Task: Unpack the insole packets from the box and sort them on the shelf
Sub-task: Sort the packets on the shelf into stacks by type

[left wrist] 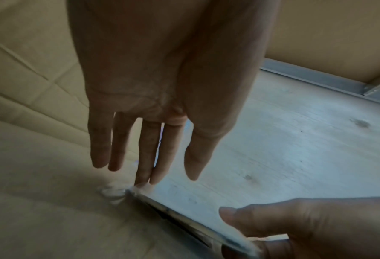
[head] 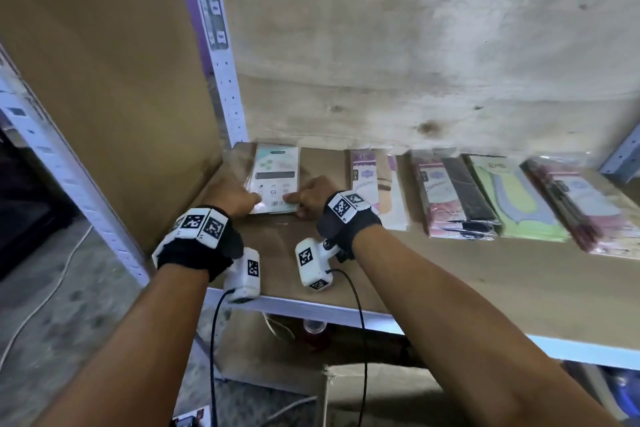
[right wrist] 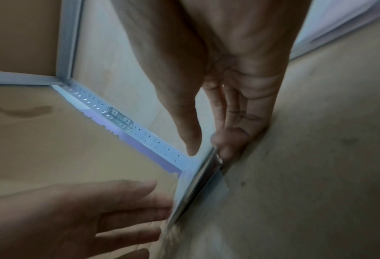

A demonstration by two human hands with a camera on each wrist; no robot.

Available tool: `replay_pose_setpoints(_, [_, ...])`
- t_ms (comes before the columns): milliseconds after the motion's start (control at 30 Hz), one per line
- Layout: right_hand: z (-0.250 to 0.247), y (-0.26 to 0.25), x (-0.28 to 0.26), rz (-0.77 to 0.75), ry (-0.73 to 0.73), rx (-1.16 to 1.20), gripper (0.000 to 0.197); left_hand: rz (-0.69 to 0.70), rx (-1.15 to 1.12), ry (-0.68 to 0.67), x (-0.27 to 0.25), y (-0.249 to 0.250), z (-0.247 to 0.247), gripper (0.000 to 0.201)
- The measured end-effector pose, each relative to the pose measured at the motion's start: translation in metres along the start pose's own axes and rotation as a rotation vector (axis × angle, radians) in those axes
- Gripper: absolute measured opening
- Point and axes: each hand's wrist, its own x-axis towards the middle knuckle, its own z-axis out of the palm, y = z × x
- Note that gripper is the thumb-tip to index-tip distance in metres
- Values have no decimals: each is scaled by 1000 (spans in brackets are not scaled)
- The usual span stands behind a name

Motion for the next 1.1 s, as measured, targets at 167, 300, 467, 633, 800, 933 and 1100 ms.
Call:
replay_pose_setpoints(167, [-17, 5, -16, -42, 33, 25, 20, 52, -58, -7, -6, -1, -2, 17])
replay_pose_setpoints(300, [-44, 3, -48, -105, 56, 102, 15, -85, -632, -88, -23, 21, -9, 24])
replay_pose_setpoints(467, [-73, -9, -104, -387, 171, -116, 11, -266, -1144, -289, -44, 61, -22, 73])
replay_pose_setpoints(633, [-99, -12, -159, -579, 276, -469, 35, -172, -1337, -259, -54, 103, -18, 39])
replay_pose_setpoints(800, [-138, 4, -197, -556, 183, -551, 59, -109, -1323, -242, -64, 127, 4, 6])
replay_pose_setpoints(933, [-170, 33, -212, -500, 281, -314, 52, -21, -1179, -389, -74, 141, 23, 18])
replay_pose_setpoints(1100, [-200, 68, -210, -277, 263, -17, 37, 42, -1070, -604, -91, 167, 47, 33])
